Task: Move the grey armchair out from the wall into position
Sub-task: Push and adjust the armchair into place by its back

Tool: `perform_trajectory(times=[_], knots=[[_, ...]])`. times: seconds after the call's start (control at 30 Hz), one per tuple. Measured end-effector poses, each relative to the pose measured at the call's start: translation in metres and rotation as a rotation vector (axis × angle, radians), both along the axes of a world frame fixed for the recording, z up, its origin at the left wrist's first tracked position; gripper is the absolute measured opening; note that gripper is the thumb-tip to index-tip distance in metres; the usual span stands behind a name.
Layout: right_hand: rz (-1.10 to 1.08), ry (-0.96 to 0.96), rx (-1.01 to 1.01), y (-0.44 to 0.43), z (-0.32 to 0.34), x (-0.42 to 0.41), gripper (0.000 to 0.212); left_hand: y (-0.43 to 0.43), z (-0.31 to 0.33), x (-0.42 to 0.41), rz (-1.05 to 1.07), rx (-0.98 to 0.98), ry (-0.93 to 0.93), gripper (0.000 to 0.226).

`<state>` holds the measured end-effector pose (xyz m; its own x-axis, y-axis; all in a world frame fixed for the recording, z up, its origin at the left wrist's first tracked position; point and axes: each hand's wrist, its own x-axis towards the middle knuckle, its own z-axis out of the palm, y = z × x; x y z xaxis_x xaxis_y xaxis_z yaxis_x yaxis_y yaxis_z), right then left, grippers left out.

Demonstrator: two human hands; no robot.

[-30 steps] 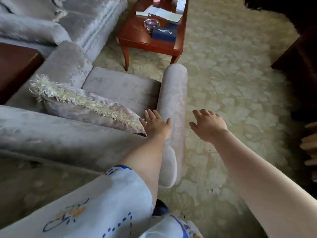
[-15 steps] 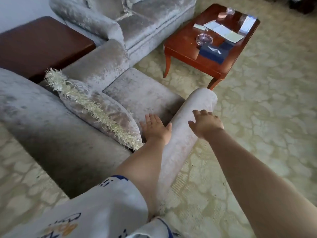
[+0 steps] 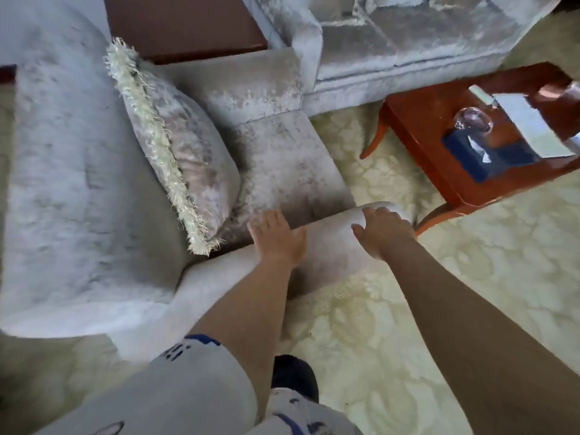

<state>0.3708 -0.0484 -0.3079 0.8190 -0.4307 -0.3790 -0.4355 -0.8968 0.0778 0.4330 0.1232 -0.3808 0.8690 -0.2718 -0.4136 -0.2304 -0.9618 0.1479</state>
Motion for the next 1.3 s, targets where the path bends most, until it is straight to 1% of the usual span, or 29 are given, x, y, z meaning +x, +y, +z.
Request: perform_trajectory(times=[0.1,0.2,0.27,0.4,0.57,0.73,0.83,0.87,0.93,1.0,1.07,1.17,1.23,1.3], knots=[[0.024,-0.031,0.133,-0.018,-0.019,0.025,0.051,-0.007,-0.012,0.004,0.1,0.043,0.028,0.076],[0.124,-0.019,0.168,-0.037,-0.042,0.051,0.05,-0.027,-0.026,0.018,0.16,0.063,0.057,0.076],[0.11,-0.002,0.195,-0.055,-0.055,0.068,0.052,-0.047,-0.035,0.033,0.171,0.062,0.061,0.077],[0.108,0.031,0.183,-0.093,-0.077,0.093,0.052,-0.087,-0.05,0.051,0.176,0.071,0.094,0.078],[0.067,0.066,0.244,-0.143,-0.11,0.127,0.047,-0.132,-0.081,0.063,0.128,0.09,0.127,0.079],[0.128,0.093,0.295,-0.174,-0.158,0.16,0.045,-0.172,-0.125,0.071,0.214,0.078,0.218,0.08],[0.171,0.167,0.303,-0.179,-0.192,0.161,0.043,-0.188,-0.156,0.073,0.251,0.123,0.271,0.079],[0.228,0.21,0.288,-0.179,-0.206,0.156,0.043,-0.19,-0.166,0.073,0.252,0.145,0.278,0.078],[0.351,0.244,0.218,-0.177,-0.227,0.143,0.042,-0.191,-0.179,0.075,0.237,0.181,0.272,0.076],[0.378,0.21,0.162,-0.177,-0.239,0.138,0.043,-0.191,-0.186,0.076,0.226,0.199,0.252,0.075],[0.413,0.187,0.151,-0.179,-0.247,0.139,0.046,-0.192,-0.189,0.074,0.233,0.208,0.178,0.072],[0.433,0.081,0.126,-0.181,-0.257,0.138,0.05,-0.193,-0.19,0.07,0.232,0.198,0.081,0.067],[0.425,0.04,0.117,-0.18,-0.26,0.136,0.051,-0.192,-0.192,0.069,0.268,0.176,0.054,0.067],[0.416,0.032,0.114,-0.179,-0.261,0.135,0.053,-0.192,-0.193,0.069,0.371,0.149,0.011,0.07]])
